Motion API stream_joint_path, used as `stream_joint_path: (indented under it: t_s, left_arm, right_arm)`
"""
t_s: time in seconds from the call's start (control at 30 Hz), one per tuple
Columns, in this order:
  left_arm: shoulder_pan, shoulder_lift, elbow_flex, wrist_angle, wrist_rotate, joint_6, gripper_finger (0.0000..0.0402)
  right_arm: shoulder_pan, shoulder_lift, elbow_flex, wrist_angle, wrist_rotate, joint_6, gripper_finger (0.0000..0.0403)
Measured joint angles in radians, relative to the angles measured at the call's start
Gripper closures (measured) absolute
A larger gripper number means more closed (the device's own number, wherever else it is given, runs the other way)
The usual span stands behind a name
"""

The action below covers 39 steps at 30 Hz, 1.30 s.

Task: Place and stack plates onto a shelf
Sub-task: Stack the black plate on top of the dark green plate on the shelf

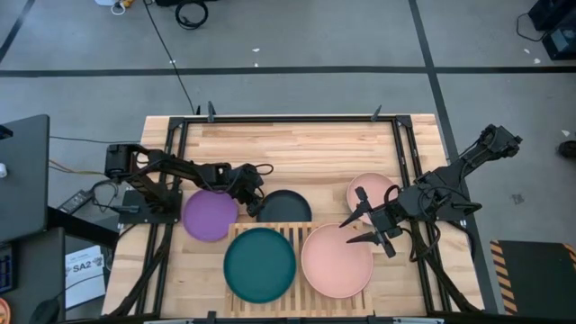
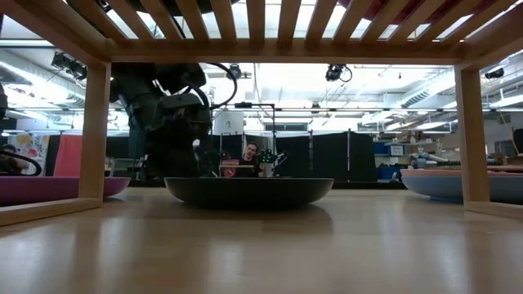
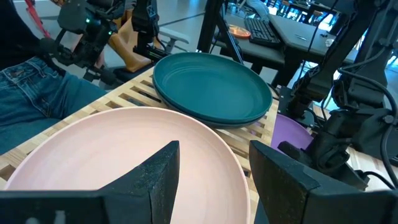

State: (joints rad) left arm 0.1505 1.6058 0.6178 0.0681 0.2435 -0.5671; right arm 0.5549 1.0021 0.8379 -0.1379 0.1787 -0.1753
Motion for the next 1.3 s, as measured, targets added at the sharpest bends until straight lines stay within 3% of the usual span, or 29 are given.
stream_joint_path:
  t_s: [1.07,1.3]
  left_arm:
    - [0.001,-0.001,0.0,-0.006,-0.008,-0.024,0.0261]
    - [0.001,-0.002,0.0,-0.004,-0.007,-0.024,0.0318]
  right_arm:
    - [0.0,0.0,0.0,0.0,0.0,0.0,0.0204]
    - [0.0,0.0,0.0,0.0,0.0,0.0,0.0204]
